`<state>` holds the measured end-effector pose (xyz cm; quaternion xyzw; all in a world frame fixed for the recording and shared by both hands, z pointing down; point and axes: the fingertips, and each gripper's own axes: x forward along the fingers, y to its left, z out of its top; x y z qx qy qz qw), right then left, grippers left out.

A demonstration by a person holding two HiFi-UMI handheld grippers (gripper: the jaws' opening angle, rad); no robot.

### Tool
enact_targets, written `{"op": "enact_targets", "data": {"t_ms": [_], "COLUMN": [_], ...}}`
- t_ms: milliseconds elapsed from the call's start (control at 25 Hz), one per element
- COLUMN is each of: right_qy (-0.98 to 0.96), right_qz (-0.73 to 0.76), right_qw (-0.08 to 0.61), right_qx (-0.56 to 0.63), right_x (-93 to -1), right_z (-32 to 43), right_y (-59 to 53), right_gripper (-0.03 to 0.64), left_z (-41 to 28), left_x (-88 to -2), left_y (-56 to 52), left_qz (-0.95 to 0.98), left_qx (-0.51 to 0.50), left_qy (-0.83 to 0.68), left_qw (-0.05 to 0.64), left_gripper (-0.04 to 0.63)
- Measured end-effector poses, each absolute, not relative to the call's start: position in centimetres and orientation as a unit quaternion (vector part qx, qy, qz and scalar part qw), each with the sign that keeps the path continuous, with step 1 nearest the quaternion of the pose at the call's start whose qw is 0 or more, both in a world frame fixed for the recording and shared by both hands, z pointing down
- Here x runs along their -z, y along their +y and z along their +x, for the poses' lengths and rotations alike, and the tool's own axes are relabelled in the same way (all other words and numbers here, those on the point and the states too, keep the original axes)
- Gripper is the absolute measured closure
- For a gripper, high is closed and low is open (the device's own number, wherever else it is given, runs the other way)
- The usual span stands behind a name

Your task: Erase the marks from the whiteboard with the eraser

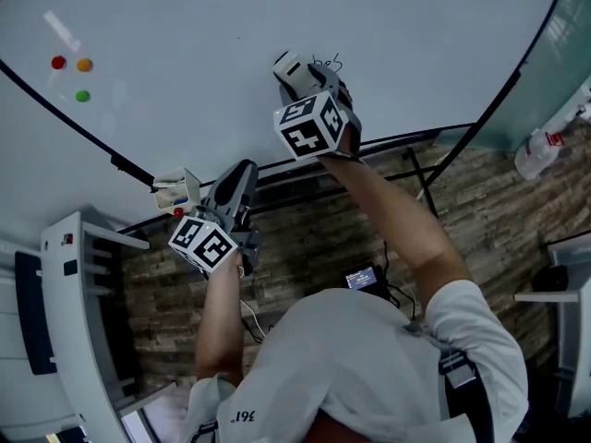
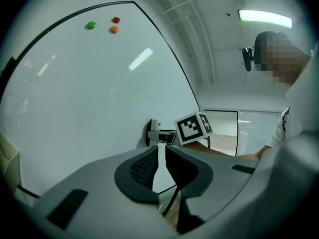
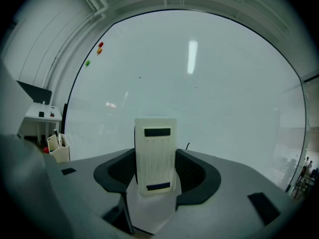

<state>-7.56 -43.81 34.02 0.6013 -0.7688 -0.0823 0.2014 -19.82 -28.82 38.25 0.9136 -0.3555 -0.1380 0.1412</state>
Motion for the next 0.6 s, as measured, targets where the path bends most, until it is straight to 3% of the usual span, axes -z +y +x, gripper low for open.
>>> {"op": "enact_targets", "data": {"t_ms": [600], "right_qy": [-0.757], "right_qz": [0.616], "right_qw": [0.204], "right_qx": [0.079], "right_x": [-34.0], "right_z": [-2.5], "right_y": [-43.9], "right_gripper": [0.357], "left_z": [-15.2], "left_x": [-37.9], "left_y": [-30.0], "left_qz": [0.925], "left_qx": [0.140], "left_qy": [-0.327], "left_qw": [0.137], "left_gripper": [0.554]}}
